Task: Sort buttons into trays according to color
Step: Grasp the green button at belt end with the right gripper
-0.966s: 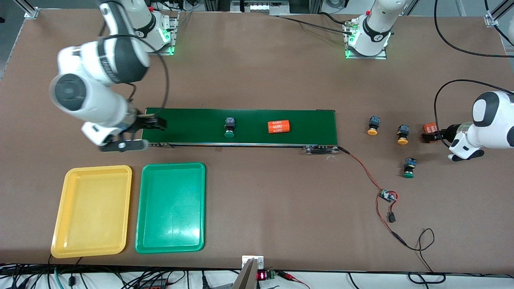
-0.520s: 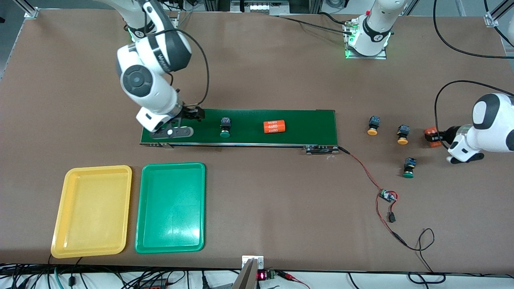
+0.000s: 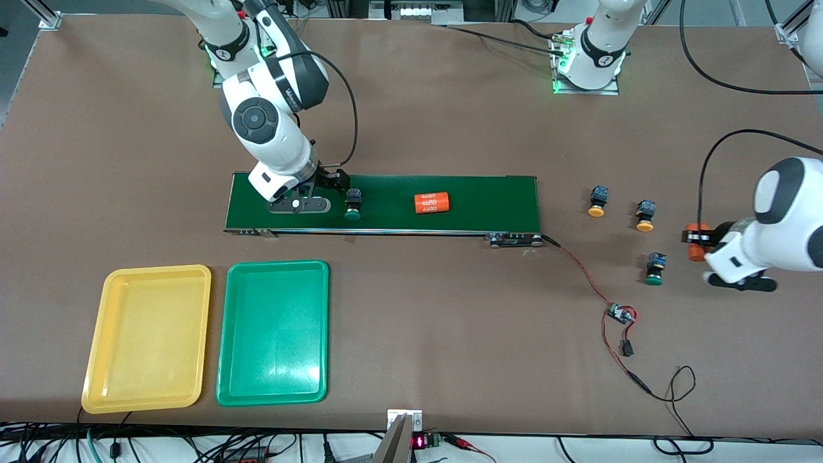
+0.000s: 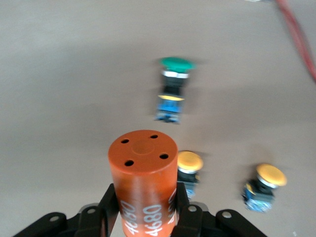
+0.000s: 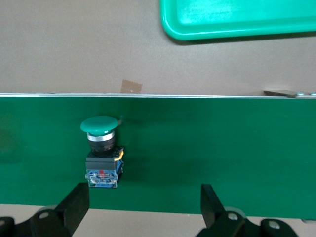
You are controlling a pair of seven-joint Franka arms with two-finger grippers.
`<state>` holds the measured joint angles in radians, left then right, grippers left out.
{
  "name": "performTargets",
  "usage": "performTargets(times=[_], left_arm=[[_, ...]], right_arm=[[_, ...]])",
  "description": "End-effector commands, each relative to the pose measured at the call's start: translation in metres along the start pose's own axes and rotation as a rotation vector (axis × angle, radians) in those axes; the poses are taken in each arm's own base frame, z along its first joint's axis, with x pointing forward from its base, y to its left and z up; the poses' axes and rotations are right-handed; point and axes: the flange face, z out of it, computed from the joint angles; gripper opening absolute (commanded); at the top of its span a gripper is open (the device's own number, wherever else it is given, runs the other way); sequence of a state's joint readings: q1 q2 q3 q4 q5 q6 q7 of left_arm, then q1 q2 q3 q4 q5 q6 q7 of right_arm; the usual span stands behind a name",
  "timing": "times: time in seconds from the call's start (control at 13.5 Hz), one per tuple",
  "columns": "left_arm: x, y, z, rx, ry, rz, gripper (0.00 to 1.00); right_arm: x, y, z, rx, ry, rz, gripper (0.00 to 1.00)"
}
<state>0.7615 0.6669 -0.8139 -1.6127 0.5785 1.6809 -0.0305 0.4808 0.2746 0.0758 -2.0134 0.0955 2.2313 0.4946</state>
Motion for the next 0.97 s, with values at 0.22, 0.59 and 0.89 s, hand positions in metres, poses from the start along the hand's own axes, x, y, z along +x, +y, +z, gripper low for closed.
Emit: performTargets(times=[0.22, 0.59, 0.89], left_arm=[[0.014, 0.102, -0.001, -0.093, -0.024, 0.533, 0.17], [0.005, 0.256, -0.014, -0.019, -0.04, 0.926, 0.14], [-0.008, 0.342, -0.006, 0.094, -0.068, 1.098, 0.14]], right_arm=[[-0.01, -0.02, 0.023, 0.001, -0.01, -0.02, 1.0], [-0.013, -0.024, 0.049, -0.027, -0.032, -0.047, 1.0], [-0.01, -0.02, 0.064, -0.037, -0.053, -0.031, 1.0]])
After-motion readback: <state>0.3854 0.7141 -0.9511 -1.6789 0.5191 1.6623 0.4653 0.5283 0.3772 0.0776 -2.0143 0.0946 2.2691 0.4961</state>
